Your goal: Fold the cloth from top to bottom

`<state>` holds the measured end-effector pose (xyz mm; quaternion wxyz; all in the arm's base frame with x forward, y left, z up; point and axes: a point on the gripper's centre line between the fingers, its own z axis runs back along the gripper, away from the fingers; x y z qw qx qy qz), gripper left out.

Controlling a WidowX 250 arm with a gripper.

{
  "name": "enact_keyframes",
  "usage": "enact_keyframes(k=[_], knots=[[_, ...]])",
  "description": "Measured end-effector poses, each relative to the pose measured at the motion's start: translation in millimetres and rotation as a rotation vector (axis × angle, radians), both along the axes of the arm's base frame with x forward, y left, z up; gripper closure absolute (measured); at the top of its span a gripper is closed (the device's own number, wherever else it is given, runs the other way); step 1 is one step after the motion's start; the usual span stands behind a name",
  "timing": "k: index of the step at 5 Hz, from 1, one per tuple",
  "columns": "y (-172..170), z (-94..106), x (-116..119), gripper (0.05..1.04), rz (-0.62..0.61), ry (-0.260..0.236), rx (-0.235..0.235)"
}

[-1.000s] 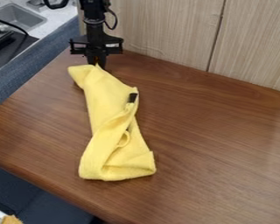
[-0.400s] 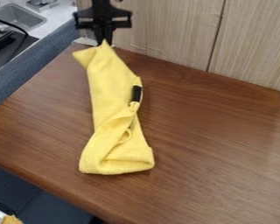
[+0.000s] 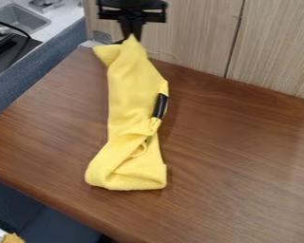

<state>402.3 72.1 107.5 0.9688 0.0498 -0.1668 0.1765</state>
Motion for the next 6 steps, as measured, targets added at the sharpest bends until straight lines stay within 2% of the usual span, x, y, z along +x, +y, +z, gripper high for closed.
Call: enact_keyframes(k=[2, 4, 5, 6], knots=[[-45.0, -7.3, -35.4, 1.02, -0.145, -0.008, 0.07], [-57.1, -29.1, -92.8, 1.02, -0.181, 0.061, 0.11], [-61.5, -45.5, -111.7, 1.02, -0.171, 0.096, 0.067], [-65.1, -67.5, -118.1, 1.021, -0.188, 0.091, 0.048]])
